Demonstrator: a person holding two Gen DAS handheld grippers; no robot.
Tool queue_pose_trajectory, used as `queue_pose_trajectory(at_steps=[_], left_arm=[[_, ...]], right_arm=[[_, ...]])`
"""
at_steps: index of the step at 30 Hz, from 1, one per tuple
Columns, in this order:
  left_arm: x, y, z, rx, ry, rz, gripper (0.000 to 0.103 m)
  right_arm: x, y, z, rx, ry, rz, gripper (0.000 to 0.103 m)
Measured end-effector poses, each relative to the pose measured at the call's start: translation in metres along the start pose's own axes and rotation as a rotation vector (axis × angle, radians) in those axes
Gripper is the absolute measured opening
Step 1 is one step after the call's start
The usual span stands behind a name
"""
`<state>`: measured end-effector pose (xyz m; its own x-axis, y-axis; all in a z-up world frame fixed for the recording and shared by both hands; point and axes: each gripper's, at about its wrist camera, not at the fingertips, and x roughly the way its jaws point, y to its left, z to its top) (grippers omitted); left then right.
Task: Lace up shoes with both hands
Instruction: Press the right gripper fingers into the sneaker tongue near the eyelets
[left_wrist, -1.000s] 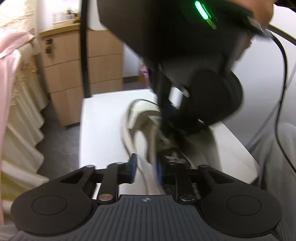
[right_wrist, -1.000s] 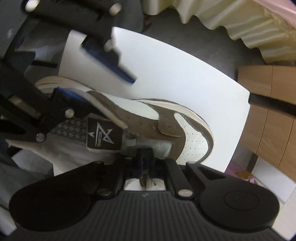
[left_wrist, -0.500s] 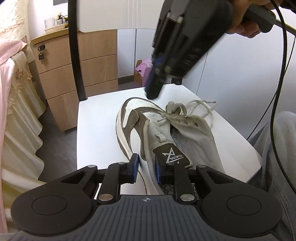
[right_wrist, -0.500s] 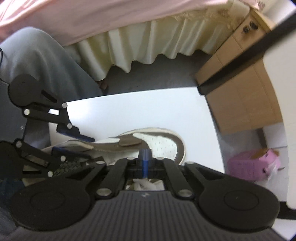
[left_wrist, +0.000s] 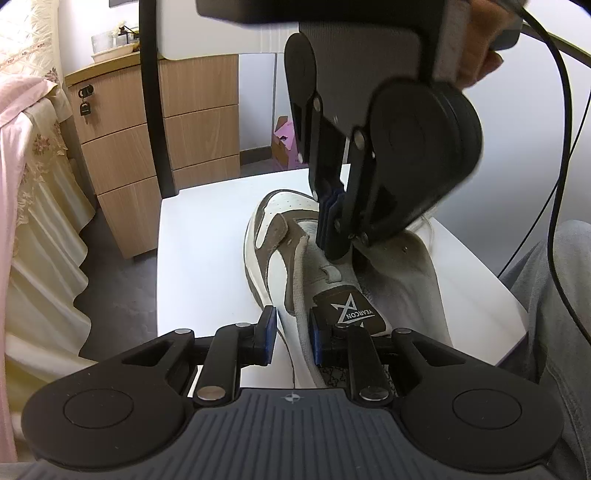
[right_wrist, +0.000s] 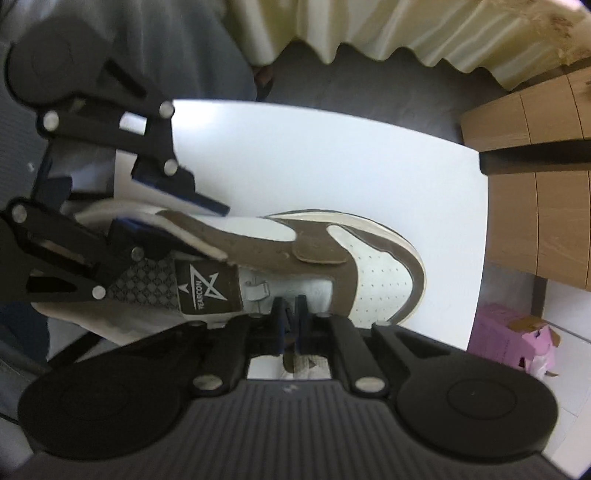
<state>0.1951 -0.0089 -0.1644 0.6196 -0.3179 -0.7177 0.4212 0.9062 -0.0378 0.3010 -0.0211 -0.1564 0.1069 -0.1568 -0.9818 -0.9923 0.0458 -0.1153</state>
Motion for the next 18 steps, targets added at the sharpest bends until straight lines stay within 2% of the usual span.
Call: queue_pose_trajectory(at_steps=[1,4,7,9,12,15,17,18], left_arm=[[0.001,-0.001,0.0,0.012,0.005,0.002,0.022],[0.002,-0.007,-0.001,0.068,0.005,0.011,0.02],[0.004,-0.008,-0.001,0.076,0.004,0.012,0.019],[0.004,-0.009,-0.001,0.08,0.003,0.012,0.02],[0.003,-0.007,-0.002,0.06,0.004,0.011,0.02],[0.003,-0.006,-0.002,0.047,0.005,0.006,0.02],[0.003,-0.006,-0.001,0.046,0.008,0.006,0.02],[0.003,-0.005,-0.001,0.043,0.009,0.006,0.02]], right_arm=[[0.001,0.002,0.0,-0.001,-0.005,-0.009,0.003],[-0.007,0.0,-0.007,0.084,-0.094,-0.003,0.003],[-0.027,0.0,-0.022,0.18,-0.275,0.066,0.0],[-0.031,0.005,-0.027,0.201,-0.285,0.024,0.0],[-0.032,-0.008,-0.044,0.277,-0.276,-0.003,0.0],[-0.043,-0.02,-0.059,0.313,-0.31,-0.009,0.008],[-0.045,-0.02,-0.061,0.283,-0.292,0.0,0.035],[-0.045,-0.019,-0.06,0.263,-0.278,0.007,0.038]])
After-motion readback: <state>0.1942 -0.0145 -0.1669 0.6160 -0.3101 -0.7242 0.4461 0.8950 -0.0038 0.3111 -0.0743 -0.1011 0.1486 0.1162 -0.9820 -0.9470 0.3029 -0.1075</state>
